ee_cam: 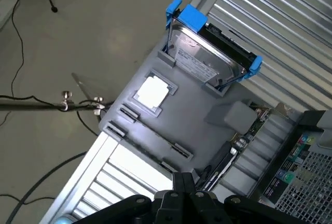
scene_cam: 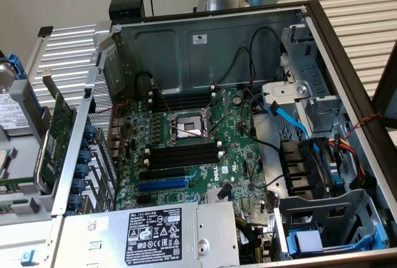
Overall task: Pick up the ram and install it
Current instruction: 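Pick up the ram and move it above insertion slot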
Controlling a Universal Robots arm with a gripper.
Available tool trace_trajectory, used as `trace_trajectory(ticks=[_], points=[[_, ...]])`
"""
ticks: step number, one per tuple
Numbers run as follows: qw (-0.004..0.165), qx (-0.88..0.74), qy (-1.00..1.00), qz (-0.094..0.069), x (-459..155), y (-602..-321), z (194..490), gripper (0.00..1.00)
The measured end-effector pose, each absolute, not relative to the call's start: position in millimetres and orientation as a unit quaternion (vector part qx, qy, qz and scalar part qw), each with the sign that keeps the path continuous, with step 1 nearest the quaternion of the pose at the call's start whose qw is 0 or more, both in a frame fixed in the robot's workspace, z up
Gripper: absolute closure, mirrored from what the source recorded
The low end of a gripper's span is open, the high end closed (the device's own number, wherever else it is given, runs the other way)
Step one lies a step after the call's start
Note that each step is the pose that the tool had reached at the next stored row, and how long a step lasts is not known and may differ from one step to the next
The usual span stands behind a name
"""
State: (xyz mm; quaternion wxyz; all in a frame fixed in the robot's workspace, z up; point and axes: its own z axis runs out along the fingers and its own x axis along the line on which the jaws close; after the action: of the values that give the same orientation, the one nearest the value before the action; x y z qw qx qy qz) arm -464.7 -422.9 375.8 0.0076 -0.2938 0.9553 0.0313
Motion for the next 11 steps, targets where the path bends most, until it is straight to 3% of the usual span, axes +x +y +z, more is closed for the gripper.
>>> trace_trajectory(ticks=[11], points=[[0.004, -0.388, 0.921, 0.031, -465.0, -422.9, 375.6, 0.90]])
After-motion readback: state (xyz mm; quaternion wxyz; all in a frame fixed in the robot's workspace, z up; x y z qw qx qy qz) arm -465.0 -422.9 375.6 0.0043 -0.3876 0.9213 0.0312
